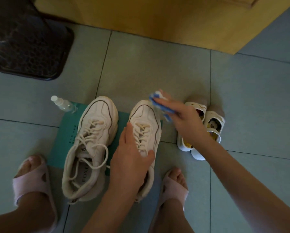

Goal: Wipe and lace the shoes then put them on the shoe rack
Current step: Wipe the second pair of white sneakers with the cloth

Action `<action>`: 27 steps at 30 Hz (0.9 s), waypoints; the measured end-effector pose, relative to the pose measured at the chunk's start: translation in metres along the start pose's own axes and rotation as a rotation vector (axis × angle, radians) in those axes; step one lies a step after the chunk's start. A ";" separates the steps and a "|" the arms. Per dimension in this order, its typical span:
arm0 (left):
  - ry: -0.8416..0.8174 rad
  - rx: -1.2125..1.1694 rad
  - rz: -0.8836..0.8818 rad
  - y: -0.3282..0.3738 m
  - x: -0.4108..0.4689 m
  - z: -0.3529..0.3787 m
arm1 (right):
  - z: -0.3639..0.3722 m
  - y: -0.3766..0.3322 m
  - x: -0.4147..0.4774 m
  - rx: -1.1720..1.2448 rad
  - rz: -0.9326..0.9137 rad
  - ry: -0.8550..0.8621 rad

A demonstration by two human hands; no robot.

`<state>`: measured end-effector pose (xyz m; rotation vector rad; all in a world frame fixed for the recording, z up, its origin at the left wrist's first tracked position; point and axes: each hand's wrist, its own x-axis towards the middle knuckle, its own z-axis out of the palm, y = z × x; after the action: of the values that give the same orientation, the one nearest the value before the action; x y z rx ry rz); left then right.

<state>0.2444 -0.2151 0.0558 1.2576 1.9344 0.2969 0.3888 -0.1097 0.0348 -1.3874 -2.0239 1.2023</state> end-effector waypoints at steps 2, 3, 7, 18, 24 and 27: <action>-0.003 -0.012 0.006 0.000 0.000 0.000 | 0.013 -0.001 0.035 -0.073 -0.098 -0.077; -0.003 -0.023 0.012 0.000 0.000 0.001 | 0.021 -0.002 0.048 -0.122 -0.155 -0.128; 0.017 -0.053 0.031 -0.004 0.001 0.002 | 0.042 0.006 0.053 -0.359 -0.333 -0.286; -0.023 -0.003 0.075 -0.011 0.004 0.009 | 0.044 0.026 -0.015 -0.349 -0.219 0.107; -0.018 -0.031 0.073 -0.014 0.005 0.009 | 0.059 0.029 -0.052 -0.092 -0.041 0.245; -0.021 -0.059 0.074 -0.014 0.005 0.008 | 0.068 0.025 -0.075 0.048 0.051 0.249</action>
<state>0.2395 -0.2197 0.0403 1.2907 1.8503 0.3746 0.3854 -0.2027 -0.0130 -1.4919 -1.7885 1.0342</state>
